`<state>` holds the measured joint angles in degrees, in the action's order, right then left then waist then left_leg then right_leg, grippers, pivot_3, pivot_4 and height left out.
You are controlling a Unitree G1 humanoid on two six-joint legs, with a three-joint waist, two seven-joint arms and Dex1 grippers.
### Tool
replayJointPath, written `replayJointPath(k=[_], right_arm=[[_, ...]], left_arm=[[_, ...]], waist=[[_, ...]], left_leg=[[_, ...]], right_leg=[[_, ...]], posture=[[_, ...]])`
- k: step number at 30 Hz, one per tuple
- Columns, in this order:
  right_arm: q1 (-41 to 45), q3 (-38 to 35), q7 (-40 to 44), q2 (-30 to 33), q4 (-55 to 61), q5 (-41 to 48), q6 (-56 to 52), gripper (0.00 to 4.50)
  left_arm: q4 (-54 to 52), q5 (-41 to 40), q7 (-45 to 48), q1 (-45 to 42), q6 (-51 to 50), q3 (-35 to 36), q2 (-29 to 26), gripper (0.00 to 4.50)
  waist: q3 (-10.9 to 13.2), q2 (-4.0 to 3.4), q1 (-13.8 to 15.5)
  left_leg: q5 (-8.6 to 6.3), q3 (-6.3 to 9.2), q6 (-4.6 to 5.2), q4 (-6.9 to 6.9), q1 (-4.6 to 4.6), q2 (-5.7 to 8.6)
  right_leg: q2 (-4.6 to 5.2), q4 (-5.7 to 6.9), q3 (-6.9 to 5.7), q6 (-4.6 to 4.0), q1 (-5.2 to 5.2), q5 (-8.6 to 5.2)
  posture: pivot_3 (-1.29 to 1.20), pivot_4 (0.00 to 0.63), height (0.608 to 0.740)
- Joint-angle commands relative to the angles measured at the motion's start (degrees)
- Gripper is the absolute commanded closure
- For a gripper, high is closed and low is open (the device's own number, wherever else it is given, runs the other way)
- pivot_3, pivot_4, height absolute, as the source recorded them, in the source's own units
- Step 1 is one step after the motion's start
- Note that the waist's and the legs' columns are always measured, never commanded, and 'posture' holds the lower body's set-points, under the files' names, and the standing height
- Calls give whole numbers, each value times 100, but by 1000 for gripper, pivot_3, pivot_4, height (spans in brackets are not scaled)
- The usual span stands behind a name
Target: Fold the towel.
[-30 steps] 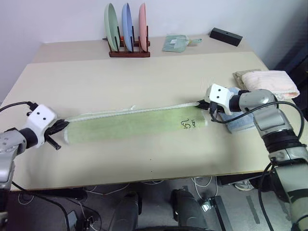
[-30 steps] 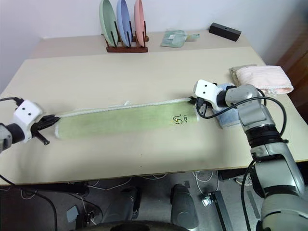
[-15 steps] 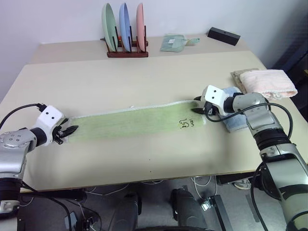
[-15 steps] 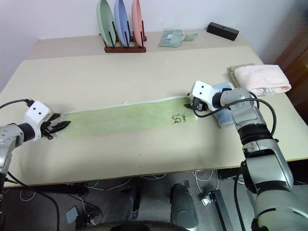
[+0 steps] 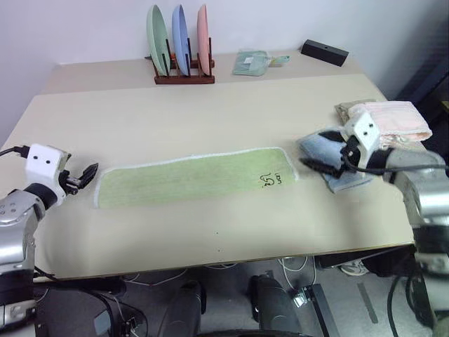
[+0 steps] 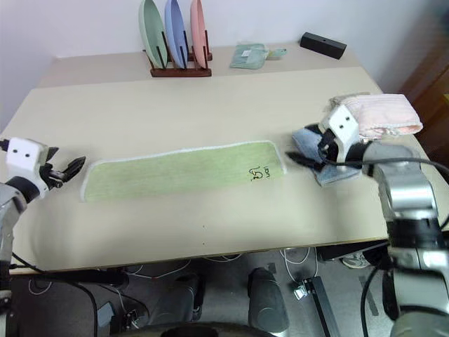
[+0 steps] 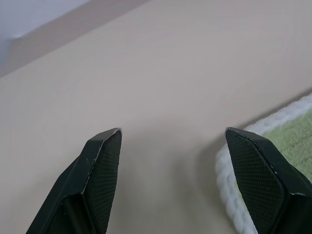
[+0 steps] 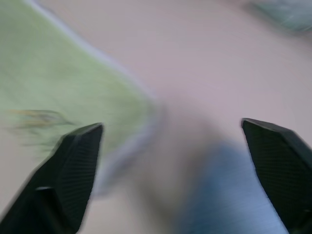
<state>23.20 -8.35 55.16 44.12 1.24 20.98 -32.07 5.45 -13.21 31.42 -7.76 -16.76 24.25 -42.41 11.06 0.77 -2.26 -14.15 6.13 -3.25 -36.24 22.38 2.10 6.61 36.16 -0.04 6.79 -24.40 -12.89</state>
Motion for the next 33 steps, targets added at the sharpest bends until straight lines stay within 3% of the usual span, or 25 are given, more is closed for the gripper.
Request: replayJointPath(k=[1,5,7,9,13,17,23,26,33], right_arm=[[-434,-635,-631,-359,1184,1124,-1552,41],[-926,-1021,-1571,-935,1781,1732,-2771,41],[-1022,-1339,-2227,-1357,1855,1987,-3498,41],[-1038,-1495,-2536,-1529,1935,2116,-3849,41],[-844,-1990,-3491,-2431,1973,2436,-4616,41],[-314,-2595,-4413,-3327,1711,2474,-5015,41],[346,-2963,-5143,-3974,1185,2305,-4905,41],[535,-2977,-5413,-4093,894,2171,-4652,900],[608,-2939,-5678,-4136,747,2205,-4204,4418]], left_arm=[[-785,-114,-74,137,180,132,88,1043],[-1903,-371,195,389,18,-377,363,1043],[-2771,-481,371,524,-297,-1173,551,1043],[-3140,-491,438,596,-460,-1497,598,1043],[-3832,-358,647,648,-590,-2793,858,1043],[-3809,-310,615,476,-648,-3240,1079,1043],[-3745,-270,600,355,-631,-3322,1161,1043],[-3774,-264,603,431,-632,-3263,1122,1043],[-3898,-217,527,617,-641,-3200,1040,1043]], waist=[[-2,3,1],[-4,6,84],[-6,3,149],[-7,2,184],[-9,0,148],[-13,-7,115],[-16,-13,127],[-17,-14,120],[-18,-15,113]], left_leg=[[0,-1,0,-1,0,0],[0,0,0,-6,0,1],[0,-1,0,-10,1,2],[0,-3,0,-15,2,9],[0,0,0,-13,-1,7],[0,-2,1,-9,-7,-2],[1,0,2,-10,-4,-2],[1,1,2,-9,-5,-2],[1,1,2,-6,-5,-2]], right_leg=[[0,0,0,0,0,0],[0,-2,1,-1,7,0],[1,-5,2,-1,9,1],[9,-8,4,0,15,1],[2,-5,3,0,16,1],[-10,-2,5,-1,14,1],[-13,-4,4,-1,15,1],[-13,-3,3,-1,14,1],[-13,-4,3,-1,13,1]], posture=[[0,150,740],[0,150,740],[0,150,740],[0,150,740],[0,150,740],[0,150,740],[0,150,740],[0,150,740],[0,150,740]])
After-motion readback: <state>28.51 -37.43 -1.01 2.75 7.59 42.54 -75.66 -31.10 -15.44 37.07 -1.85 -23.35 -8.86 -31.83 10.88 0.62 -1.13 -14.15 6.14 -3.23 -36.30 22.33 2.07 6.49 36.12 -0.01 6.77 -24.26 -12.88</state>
